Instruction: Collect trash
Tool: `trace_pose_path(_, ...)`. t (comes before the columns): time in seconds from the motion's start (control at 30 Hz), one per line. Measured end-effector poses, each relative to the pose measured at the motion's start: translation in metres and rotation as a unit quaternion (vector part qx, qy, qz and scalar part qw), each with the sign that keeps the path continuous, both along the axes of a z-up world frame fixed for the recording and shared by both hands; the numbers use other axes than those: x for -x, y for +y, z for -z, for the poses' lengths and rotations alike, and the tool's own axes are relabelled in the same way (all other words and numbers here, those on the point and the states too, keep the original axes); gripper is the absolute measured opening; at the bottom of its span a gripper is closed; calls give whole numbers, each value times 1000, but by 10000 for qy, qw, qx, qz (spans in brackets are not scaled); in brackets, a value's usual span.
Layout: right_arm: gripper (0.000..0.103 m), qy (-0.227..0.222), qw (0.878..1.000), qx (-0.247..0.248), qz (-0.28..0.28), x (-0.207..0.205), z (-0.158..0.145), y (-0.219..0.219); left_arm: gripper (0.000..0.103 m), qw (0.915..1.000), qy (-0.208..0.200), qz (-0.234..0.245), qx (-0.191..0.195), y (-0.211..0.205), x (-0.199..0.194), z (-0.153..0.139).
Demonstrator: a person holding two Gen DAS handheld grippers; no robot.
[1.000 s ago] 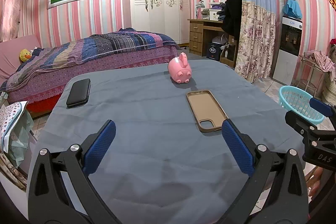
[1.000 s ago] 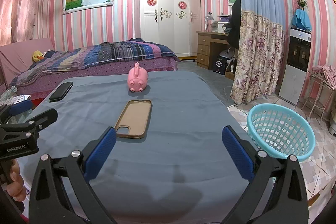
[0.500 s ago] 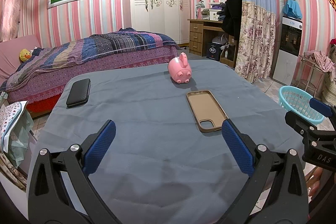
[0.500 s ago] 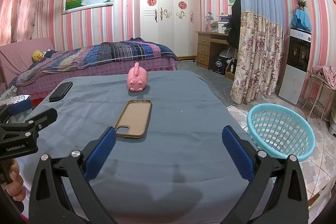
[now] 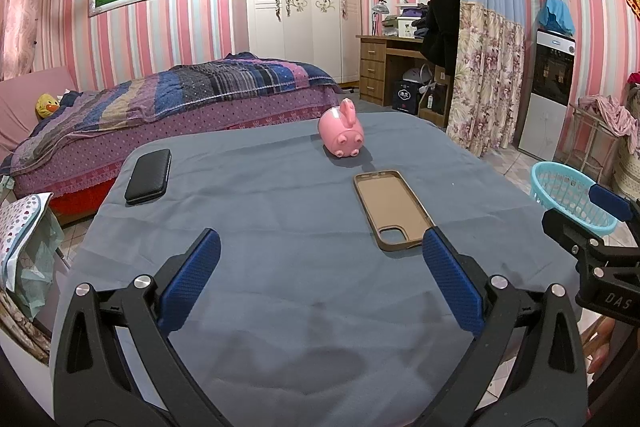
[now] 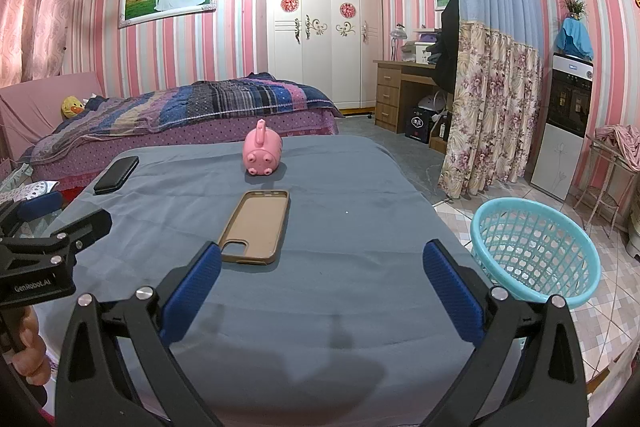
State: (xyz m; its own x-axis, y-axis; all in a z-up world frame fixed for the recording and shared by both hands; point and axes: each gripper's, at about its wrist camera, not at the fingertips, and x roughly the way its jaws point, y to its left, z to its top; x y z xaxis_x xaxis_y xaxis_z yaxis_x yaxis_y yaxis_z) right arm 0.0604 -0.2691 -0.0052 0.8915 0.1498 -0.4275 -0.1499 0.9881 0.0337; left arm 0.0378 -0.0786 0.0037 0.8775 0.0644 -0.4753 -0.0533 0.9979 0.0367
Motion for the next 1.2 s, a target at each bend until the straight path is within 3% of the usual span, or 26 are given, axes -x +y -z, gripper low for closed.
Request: trace_pose_path(1.2, 98, -141, 9999, -42, -50, 1, -9, -4, 98, 10000, -80, -6, -3, 3, 2, -6)
